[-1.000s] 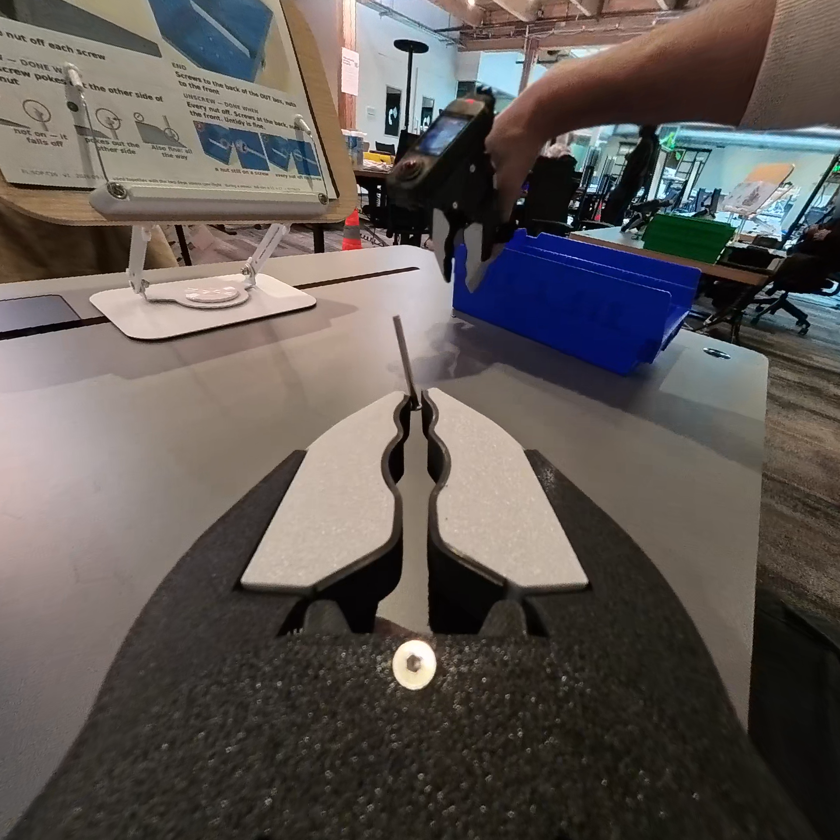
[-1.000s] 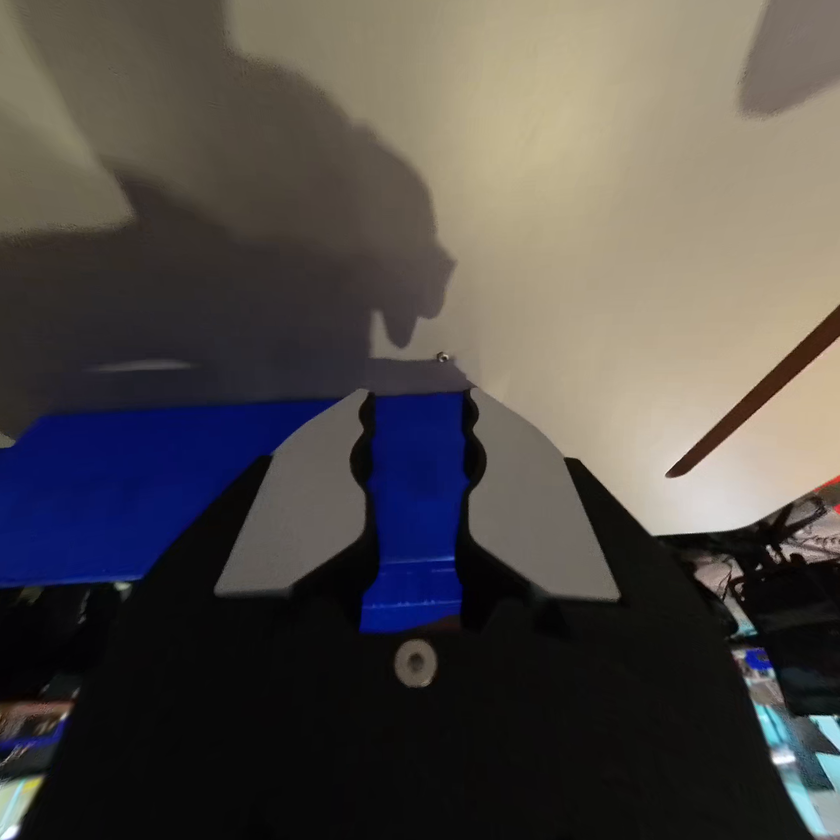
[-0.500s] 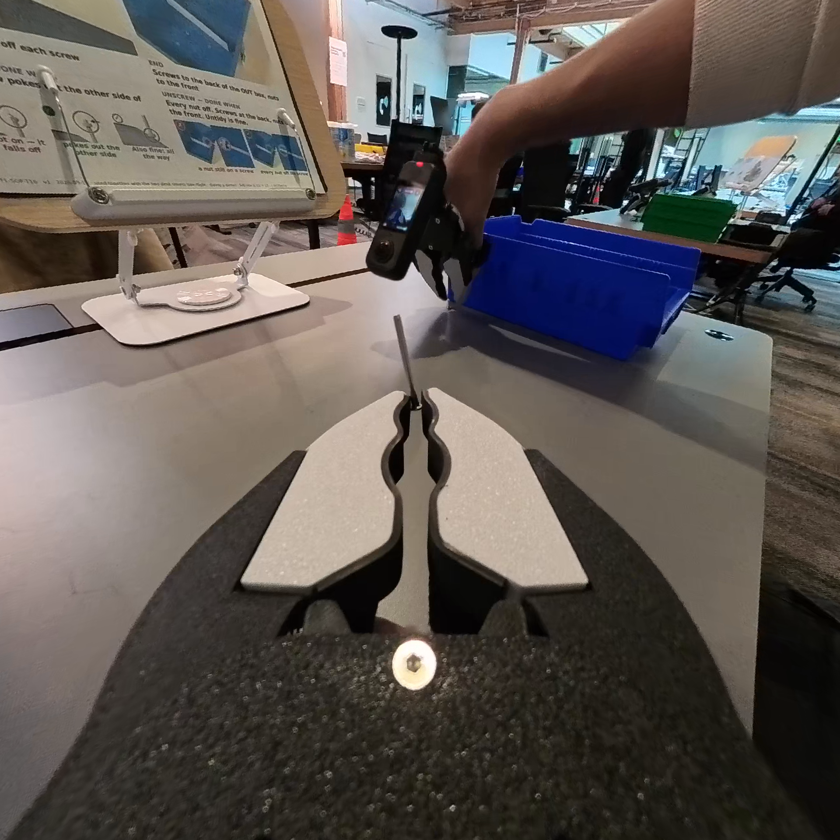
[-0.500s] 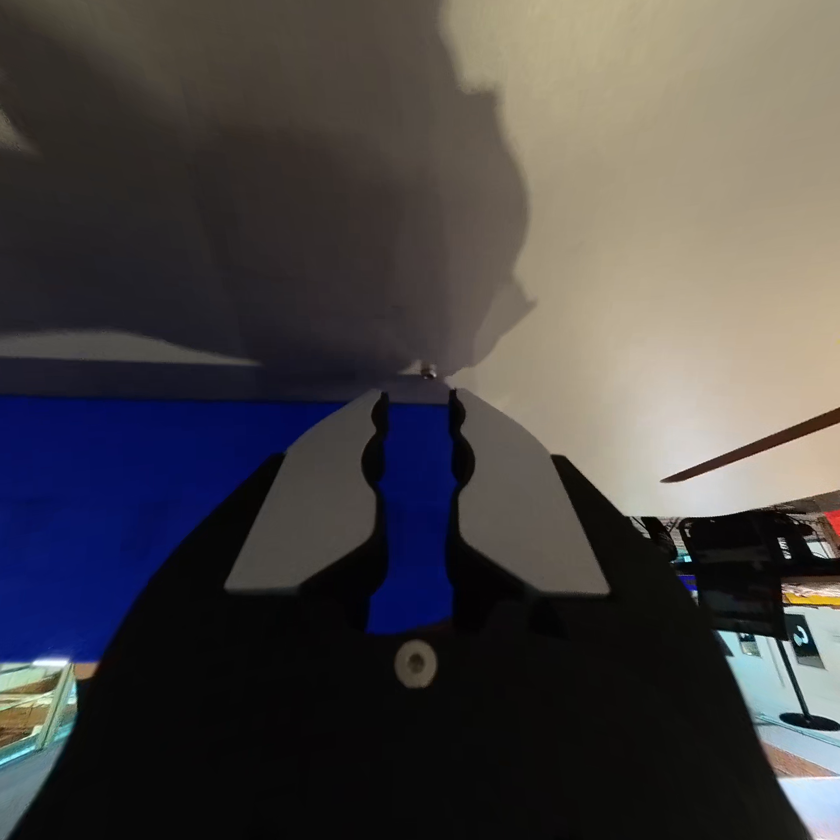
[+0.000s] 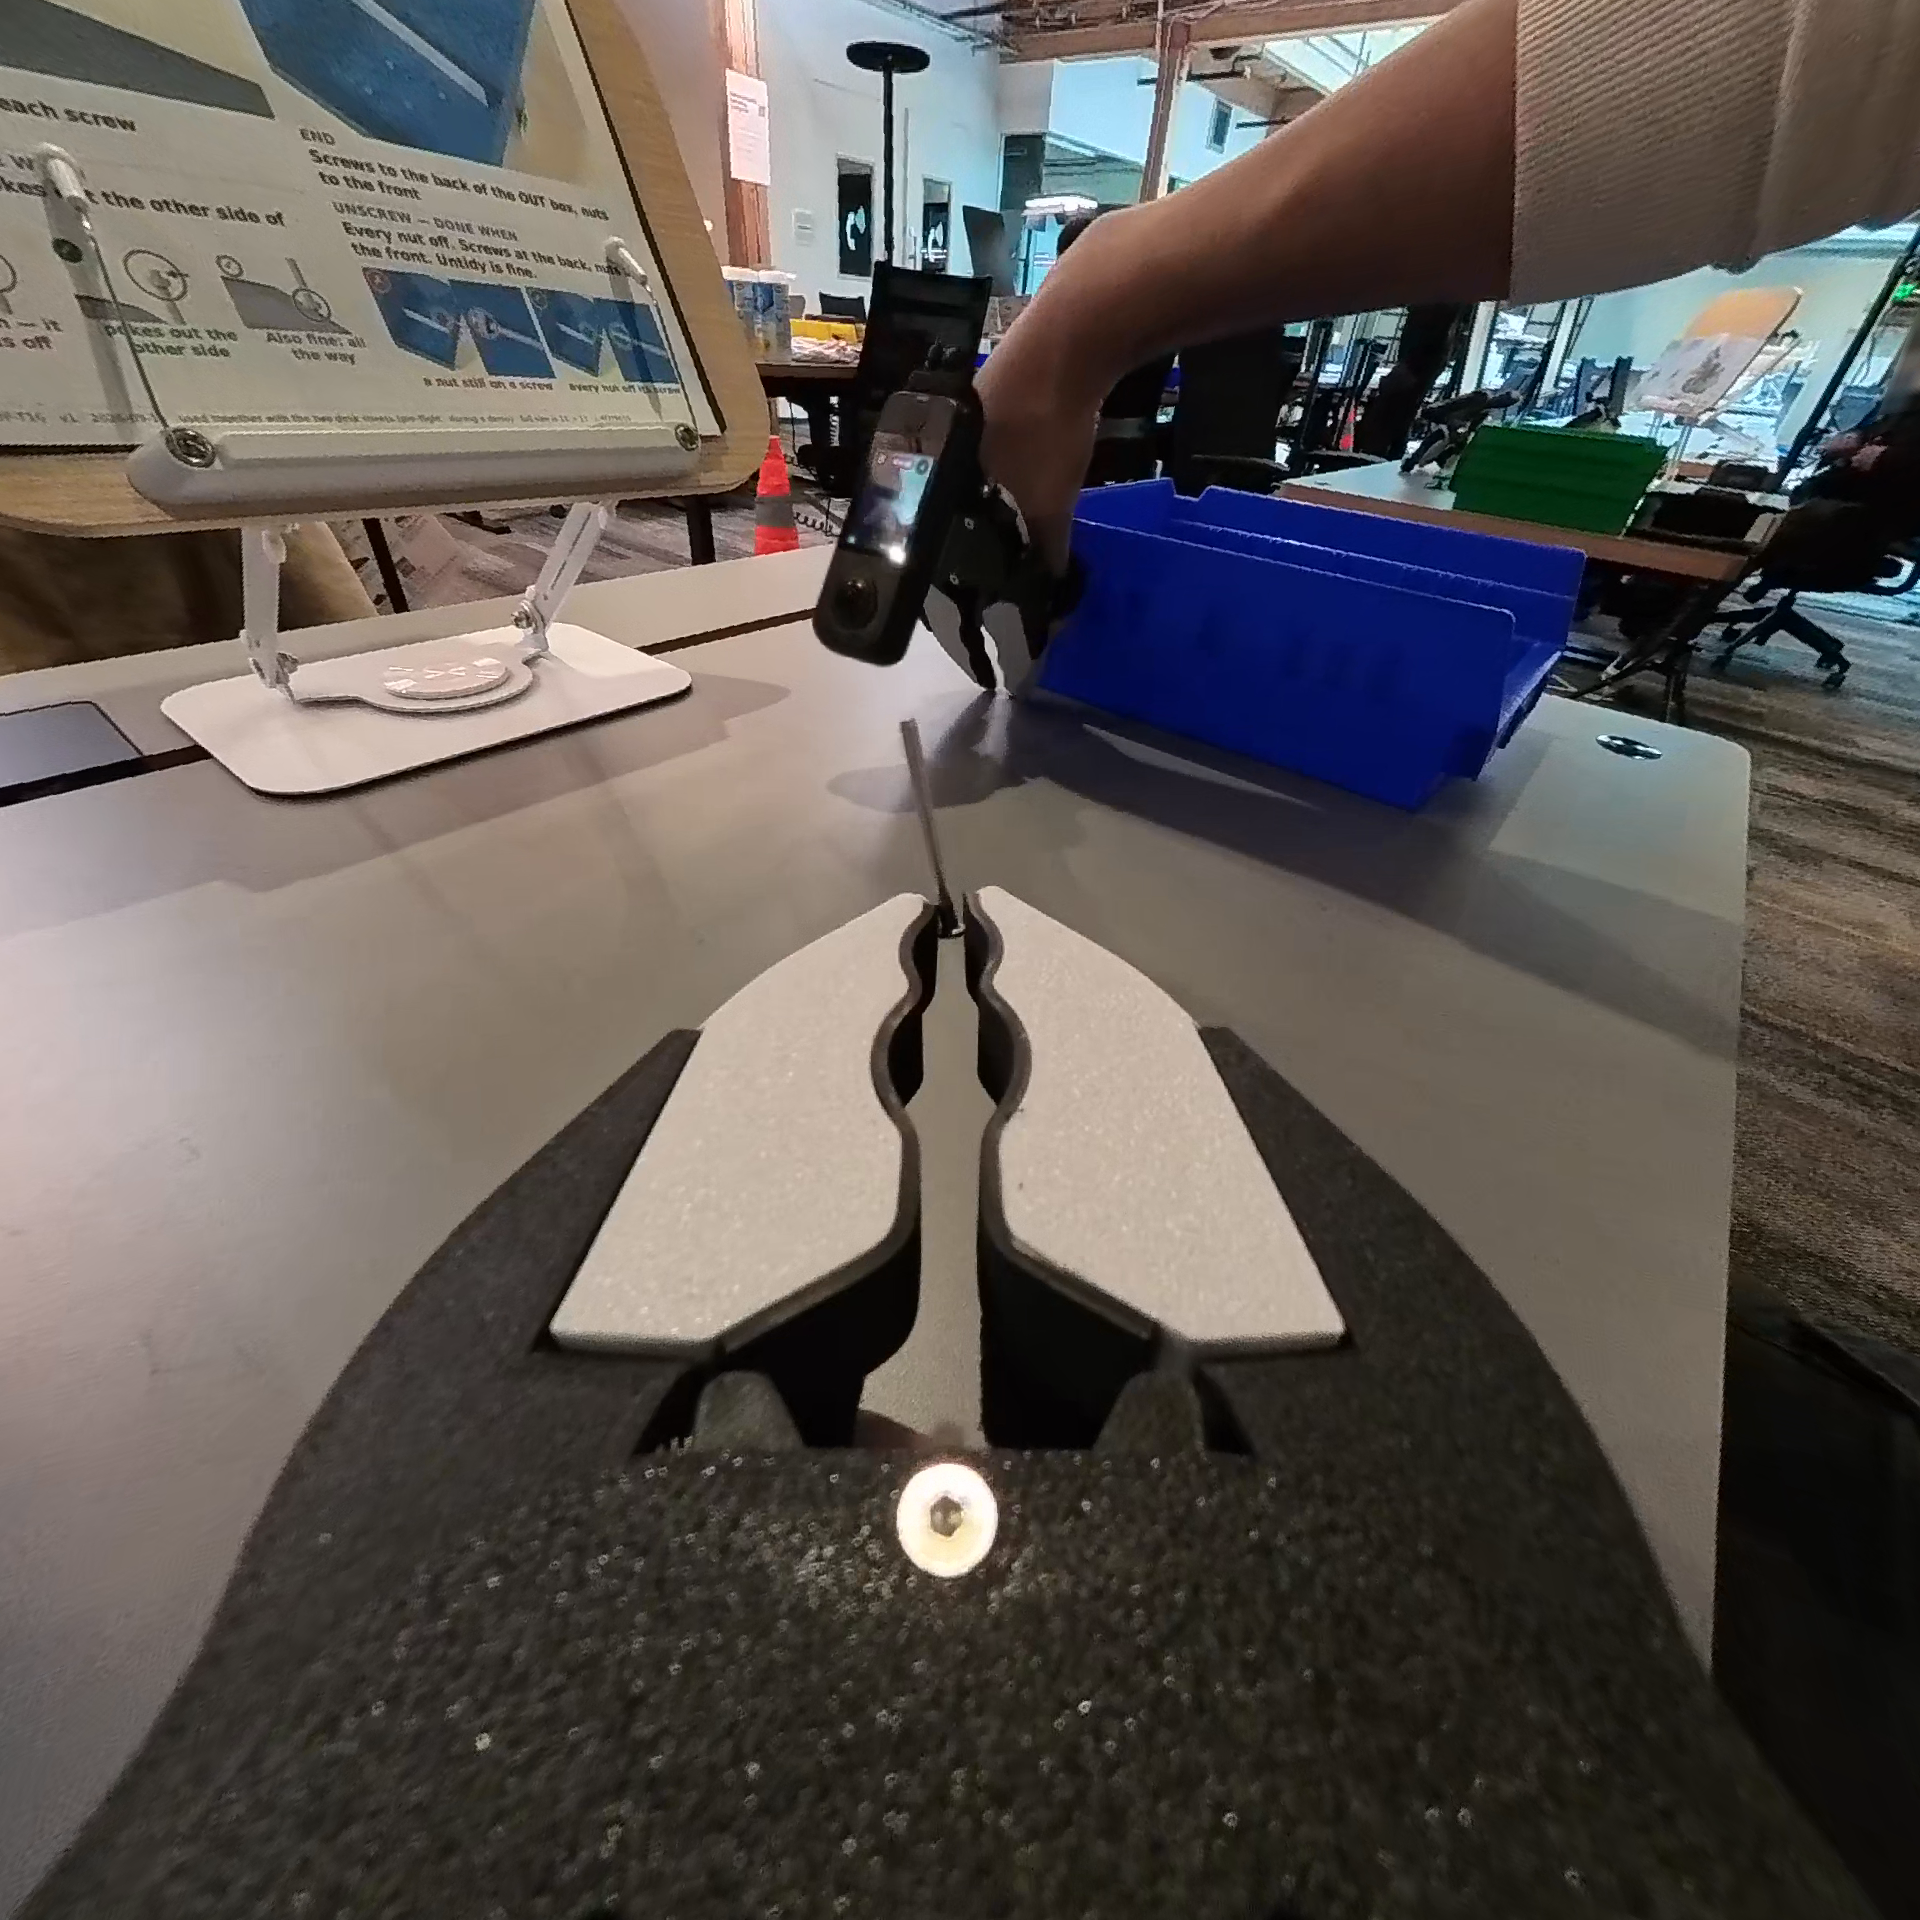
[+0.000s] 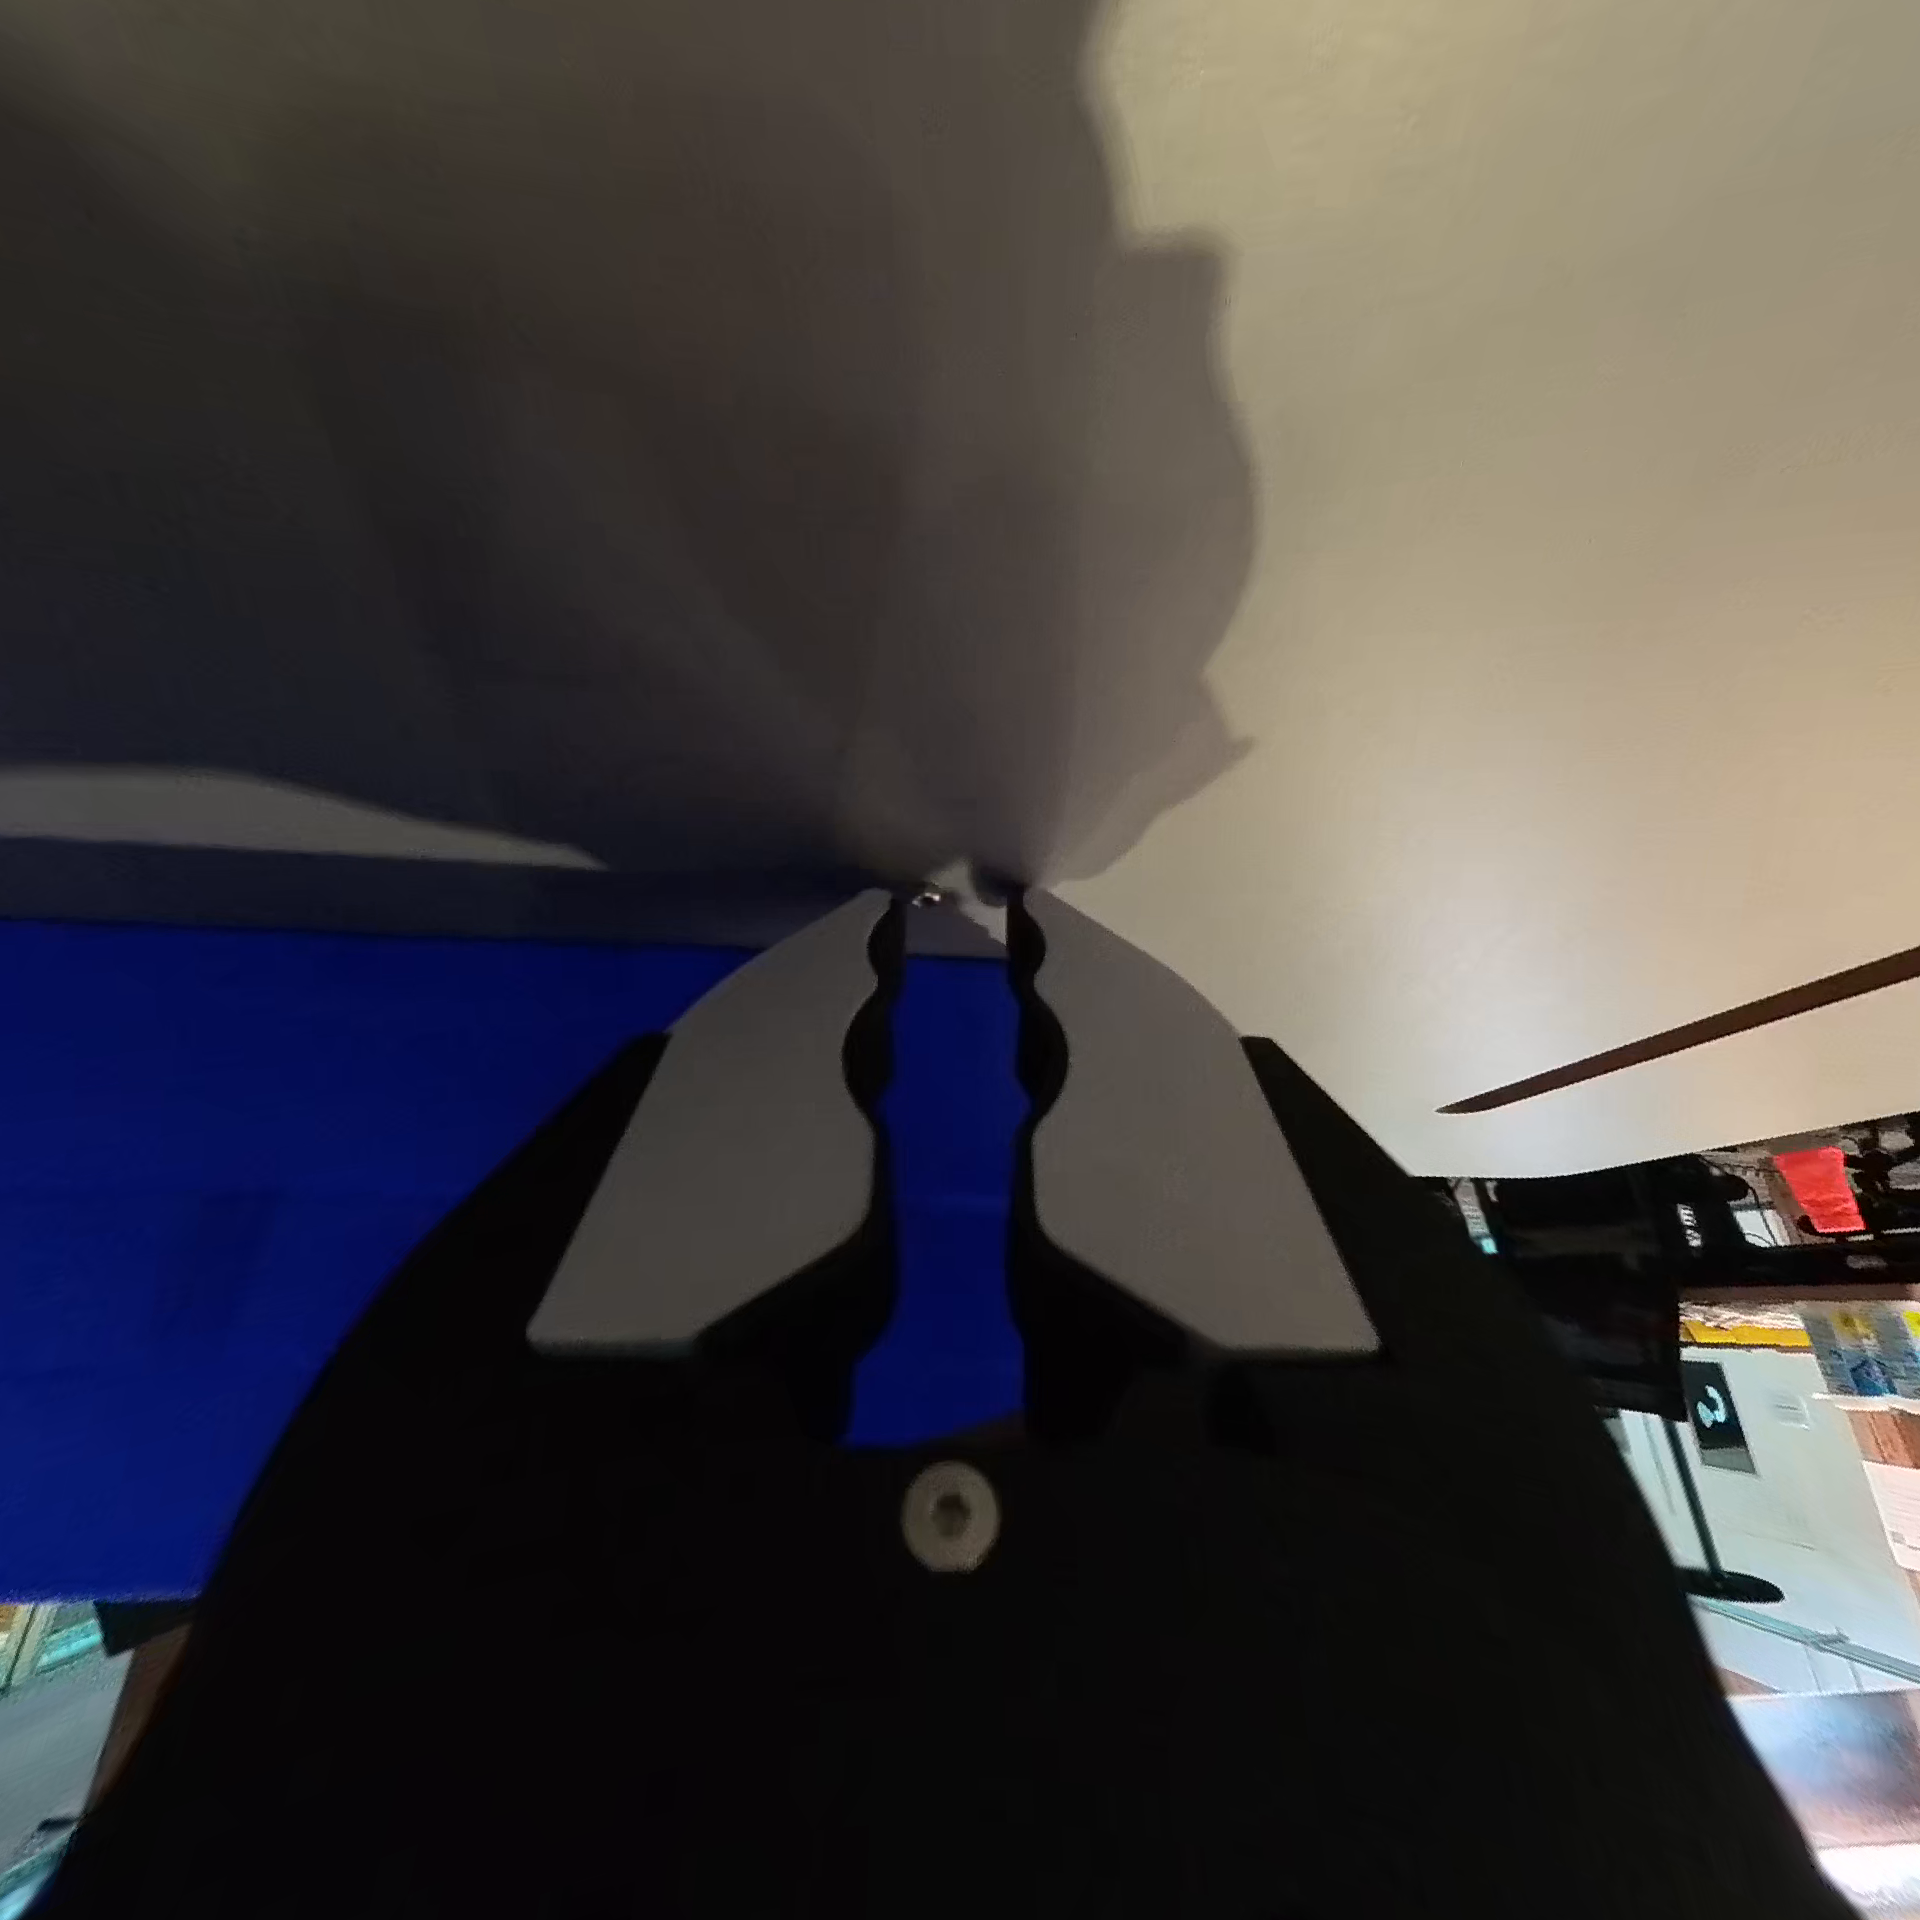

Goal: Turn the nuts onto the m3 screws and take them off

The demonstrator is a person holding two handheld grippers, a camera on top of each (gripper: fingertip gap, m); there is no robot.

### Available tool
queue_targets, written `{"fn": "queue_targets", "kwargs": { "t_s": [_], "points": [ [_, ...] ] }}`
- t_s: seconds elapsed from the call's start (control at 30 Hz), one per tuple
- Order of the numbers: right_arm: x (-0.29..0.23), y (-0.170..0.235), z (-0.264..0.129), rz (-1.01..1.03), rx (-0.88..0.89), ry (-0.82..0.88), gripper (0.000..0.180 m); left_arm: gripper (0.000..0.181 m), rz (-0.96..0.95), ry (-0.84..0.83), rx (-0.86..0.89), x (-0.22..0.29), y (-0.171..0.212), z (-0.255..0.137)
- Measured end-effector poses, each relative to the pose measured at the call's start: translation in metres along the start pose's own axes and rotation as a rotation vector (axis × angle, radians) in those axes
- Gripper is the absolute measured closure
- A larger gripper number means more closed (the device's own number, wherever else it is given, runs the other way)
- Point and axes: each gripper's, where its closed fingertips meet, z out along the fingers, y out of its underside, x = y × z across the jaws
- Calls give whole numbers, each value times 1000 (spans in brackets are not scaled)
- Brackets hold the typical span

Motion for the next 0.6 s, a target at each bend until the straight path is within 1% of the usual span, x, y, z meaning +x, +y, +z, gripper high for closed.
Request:
{"fn": "queue_targets", "kwargs": {
  "t_s": [0.13, 0.27, 0.4, 0.5, 0.6],
  "points": [
    [1, 0, 0, 2, 13, -2, 165, 177, -2, 1, 1, 0, 0, 0],
    [1, -1, 0, -12, 17, 3, 174, 176, 0, 2, -3, 0, 0, 0],
    [-1, -5, -3, -21, 45, 11, 174, 176, -5, 3, -2, 0, 0, 0],
    [-5, -12, -13, -25, 98, 30, 175, 177, -12, 6, -3, -1, 0, 0],
    [-16, -26, -36, -38, 189, 54, 175, 177, -17, 7, 0, -1, 0, 0]
  ]
}}
